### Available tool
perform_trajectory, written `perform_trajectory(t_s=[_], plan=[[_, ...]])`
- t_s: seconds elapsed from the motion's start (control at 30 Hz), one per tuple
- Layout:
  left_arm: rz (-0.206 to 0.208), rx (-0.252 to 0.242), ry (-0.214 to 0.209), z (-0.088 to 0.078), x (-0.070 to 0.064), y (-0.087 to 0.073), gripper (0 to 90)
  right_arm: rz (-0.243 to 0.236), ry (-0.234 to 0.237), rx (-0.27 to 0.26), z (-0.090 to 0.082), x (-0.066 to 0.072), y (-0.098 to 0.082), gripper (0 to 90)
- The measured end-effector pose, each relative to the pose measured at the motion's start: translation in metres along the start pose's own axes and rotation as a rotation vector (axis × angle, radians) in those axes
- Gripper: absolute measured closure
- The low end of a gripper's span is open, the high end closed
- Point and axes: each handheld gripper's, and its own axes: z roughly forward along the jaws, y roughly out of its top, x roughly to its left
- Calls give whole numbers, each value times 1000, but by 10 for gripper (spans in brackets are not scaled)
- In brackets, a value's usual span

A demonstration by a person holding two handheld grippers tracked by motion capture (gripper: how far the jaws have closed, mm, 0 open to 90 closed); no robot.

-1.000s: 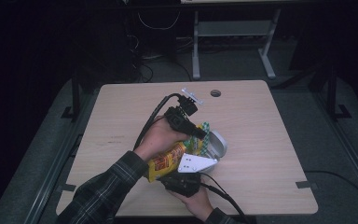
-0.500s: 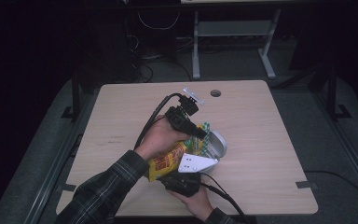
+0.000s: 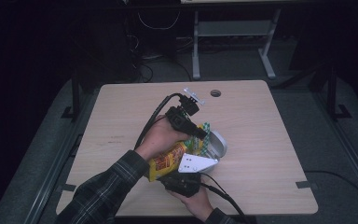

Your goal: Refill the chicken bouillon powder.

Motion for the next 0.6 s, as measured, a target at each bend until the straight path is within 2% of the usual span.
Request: perform_trajectory(t_s=[0.33, 0.6], plan=[[6, -9, -5, -2, 0, -2, 898, -7, 1, 7, 0, 1, 0, 900], [-5, -52, -22, -8, 1, -8, 898, -6, 12, 28, 3, -1, -2, 900]])
